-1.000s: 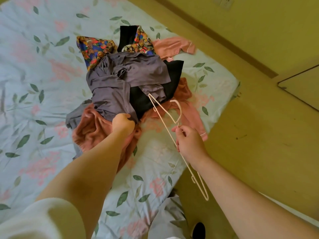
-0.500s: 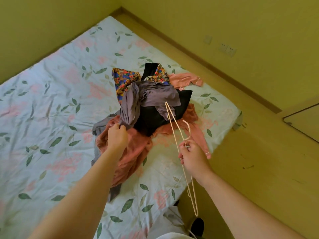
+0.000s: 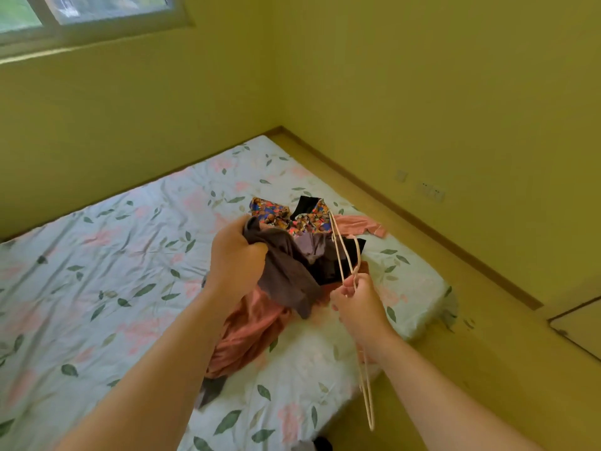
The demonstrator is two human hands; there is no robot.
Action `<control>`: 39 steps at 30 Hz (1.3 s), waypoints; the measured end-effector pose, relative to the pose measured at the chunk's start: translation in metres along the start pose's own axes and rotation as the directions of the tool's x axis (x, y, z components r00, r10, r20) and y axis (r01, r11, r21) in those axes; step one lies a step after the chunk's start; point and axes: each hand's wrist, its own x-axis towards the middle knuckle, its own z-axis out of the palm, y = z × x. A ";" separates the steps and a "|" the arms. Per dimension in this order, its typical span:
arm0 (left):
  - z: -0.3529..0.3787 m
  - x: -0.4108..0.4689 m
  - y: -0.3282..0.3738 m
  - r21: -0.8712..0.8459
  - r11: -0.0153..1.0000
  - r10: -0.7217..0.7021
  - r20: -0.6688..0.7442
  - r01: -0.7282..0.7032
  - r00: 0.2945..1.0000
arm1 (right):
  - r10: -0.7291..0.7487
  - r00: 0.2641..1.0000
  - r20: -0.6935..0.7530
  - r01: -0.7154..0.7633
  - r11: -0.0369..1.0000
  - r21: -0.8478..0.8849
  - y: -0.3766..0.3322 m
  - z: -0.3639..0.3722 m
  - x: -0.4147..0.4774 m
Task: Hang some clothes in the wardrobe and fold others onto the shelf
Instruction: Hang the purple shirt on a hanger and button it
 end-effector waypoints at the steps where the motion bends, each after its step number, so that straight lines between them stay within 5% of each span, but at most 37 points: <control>1: -0.003 -0.007 0.015 -0.047 0.999 0.025 0.010 -0.024 1.000 | -0.019 1.000 0.000 0.019 1.000 0.018 -0.006 -0.004 -0.005; 9: -0.006 -0.062 0.088 -0.290 0.955 0.135 0.241 -0.062 0.961 | -0.276 0.957 0.084 0.279 0.960 -0.027 -0.042 -0.019 -0.036; 13: -0.008 -0.073 0.097 -0.326 0.945 0.135 0.299 -0.032 0.945 | -0.291 0.951 0.107 0.296 0.955 -0.032 -0.047 -0.030 -0.041; 19: -0.029 -0.057 0.090 0.065 0.971 0.217 0.163 -0.230 0.963 | -0.338 0.933 0.127 0.355 0.922 -0.157 -0.056 -0.052 -0.037; 26: -0.057 -0.012 0.078 0.662 0.670 0.315 0.158 -0.338 0.936 | -0.287 0.922 0.259 0.374 0.831 -0.412 -0.100 -0.103 -0.022; 32: -0.067 0.010 0.099 0.802 0.515 0.366 0.115 -0.304 0.923 | -0.341 0.935 0.100 0.333 0.743 -0.581 -0.122 -0.141 -0.010; 39: -0.055 0.032 0.127 0.516 0.813 0.299 0.031 -0.271 0.954 | -0.454 0.890 -0.043 0.360 0.757 -0.545 -0.138 -0.145 -0.015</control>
